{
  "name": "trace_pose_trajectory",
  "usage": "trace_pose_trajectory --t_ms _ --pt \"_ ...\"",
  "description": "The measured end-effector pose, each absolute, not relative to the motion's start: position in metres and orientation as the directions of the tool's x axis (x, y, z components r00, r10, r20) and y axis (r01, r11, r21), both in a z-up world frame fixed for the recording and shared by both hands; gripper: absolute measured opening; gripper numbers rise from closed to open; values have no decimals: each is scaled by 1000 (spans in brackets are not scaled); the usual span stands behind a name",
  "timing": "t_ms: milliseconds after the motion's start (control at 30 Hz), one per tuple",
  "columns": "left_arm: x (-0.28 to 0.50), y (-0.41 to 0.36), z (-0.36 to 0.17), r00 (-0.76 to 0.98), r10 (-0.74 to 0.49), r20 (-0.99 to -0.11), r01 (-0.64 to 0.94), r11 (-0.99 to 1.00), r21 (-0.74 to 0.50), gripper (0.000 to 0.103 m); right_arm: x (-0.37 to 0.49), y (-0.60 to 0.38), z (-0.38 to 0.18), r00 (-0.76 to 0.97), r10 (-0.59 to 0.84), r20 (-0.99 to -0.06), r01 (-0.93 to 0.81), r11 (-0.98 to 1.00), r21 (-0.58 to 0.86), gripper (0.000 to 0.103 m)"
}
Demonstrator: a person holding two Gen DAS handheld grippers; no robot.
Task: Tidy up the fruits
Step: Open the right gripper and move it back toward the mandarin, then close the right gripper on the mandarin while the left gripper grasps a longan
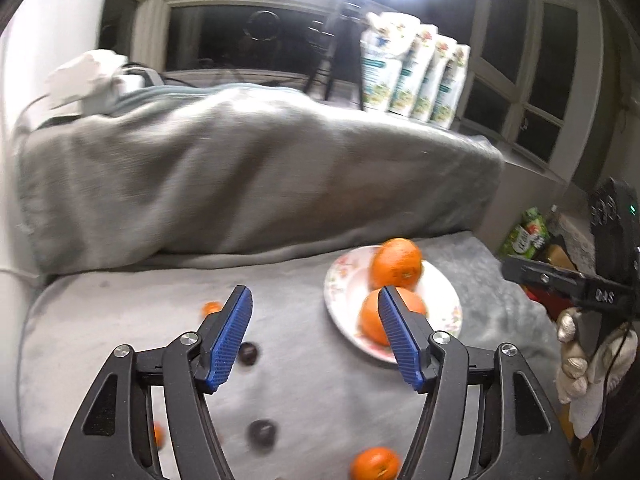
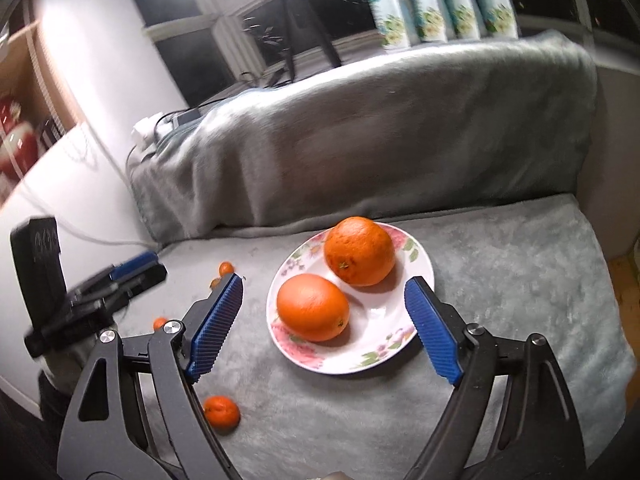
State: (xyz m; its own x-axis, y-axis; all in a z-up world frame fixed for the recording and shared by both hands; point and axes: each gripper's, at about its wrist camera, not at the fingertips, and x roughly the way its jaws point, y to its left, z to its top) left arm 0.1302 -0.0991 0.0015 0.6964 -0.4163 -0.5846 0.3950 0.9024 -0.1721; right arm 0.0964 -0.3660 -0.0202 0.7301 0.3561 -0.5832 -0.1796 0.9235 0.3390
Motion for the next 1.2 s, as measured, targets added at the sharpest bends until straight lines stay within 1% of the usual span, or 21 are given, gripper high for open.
trace_pose_trajectory --t_ms 100,400,533,667,800,833,900,1000,1067,1200 --pt "124 -78 -1 722 -379 -578 349 922 -167 65 88 -356 -20 746 347 -569 -206 932 299 91" --pt "118 -22 -21 749 -289 -596 231 957 -174 65 64 -317 -27 726 368 -581 -282 930 235 91" --pt "118 -8 -33 741 -280 -611 206 960 -190 65 55 -296 -35 698 375 -610 -323 925 199 91" --pt "113 -1 -47 727 -276 -629 194 961 -198 65 48 -280 -44 659 410 -630 -371 906 202 91" --pt "105 0 -60 712 -277 -646 193 961 -199 59 44 -265 -53 630 426 -650 -410 892 188 91" --pt "103 0 -63 708 -281 -648 195 960 -203 57 43 -261 -56 623 431 -653 -418 889 188 90" --pt "100 -1 -68 698 -292 -654 206 956 -207 48 42 -256 -60 606 444 -660 -430 881 197 85" --pt "95 -5 -73 687 -302 -661 221 953 -206 45 42 -248 -69 575 459 -677 -447 870 210 79" --pt "93 -9 -76 676 -316 -666 235 949 -212 39 41 -242 -75 559 460 -690 -460 864 203 76" --pt "91 -21 -85 655 -323 -683 266 945 -192 37 38 -230 -82 534 462 -708 -489 852 187 71"
